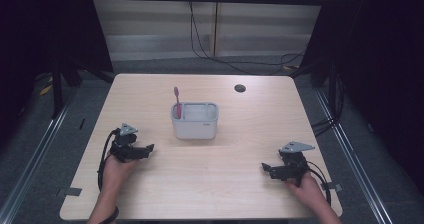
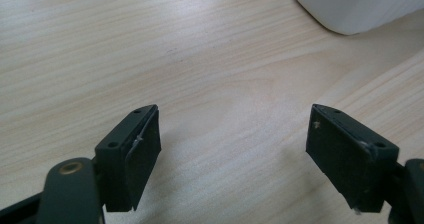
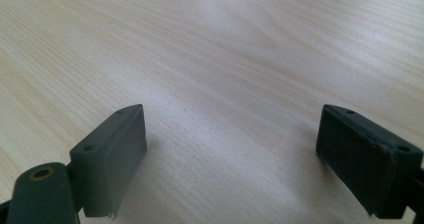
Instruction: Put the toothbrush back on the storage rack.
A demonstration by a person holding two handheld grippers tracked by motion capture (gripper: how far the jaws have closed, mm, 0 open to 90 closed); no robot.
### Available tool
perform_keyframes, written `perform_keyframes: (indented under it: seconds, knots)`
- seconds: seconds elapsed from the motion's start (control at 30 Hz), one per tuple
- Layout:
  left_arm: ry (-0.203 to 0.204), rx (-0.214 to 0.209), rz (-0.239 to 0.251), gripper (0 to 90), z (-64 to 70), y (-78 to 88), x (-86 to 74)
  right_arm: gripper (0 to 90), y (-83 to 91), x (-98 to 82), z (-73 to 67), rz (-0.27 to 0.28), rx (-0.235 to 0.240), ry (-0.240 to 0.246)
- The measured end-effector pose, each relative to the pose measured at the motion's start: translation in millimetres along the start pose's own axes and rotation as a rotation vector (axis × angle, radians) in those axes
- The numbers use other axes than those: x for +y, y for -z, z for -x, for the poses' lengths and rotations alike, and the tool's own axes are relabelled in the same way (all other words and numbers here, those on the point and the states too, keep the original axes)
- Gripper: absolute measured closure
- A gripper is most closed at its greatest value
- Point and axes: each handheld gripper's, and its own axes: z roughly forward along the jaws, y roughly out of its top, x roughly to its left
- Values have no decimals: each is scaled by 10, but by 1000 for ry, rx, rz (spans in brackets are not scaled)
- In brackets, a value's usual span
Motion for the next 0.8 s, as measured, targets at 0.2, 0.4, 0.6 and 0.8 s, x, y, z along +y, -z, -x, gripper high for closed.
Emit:
perform_keyframes:
  seconds: [0.2, 0.4, 0.6, 0.8]
  knots:
    - [-1, 0, -8, 217, -1, -8, -7, 120, 0, 0, 0, 0, 0, 0]
    - [3, 2, -19, 217, -6, -26, -31, 120, 0, 0, 0, 0, 0, 0]
    - [0, -1, -4, 217, -16, -31, -57, 120, 0, 0, 0, 0, 0, 0]
    - [-33, -2, 33, 169, -23, -55, -106, 120, 0, 0, 0, 0, 0, 0]
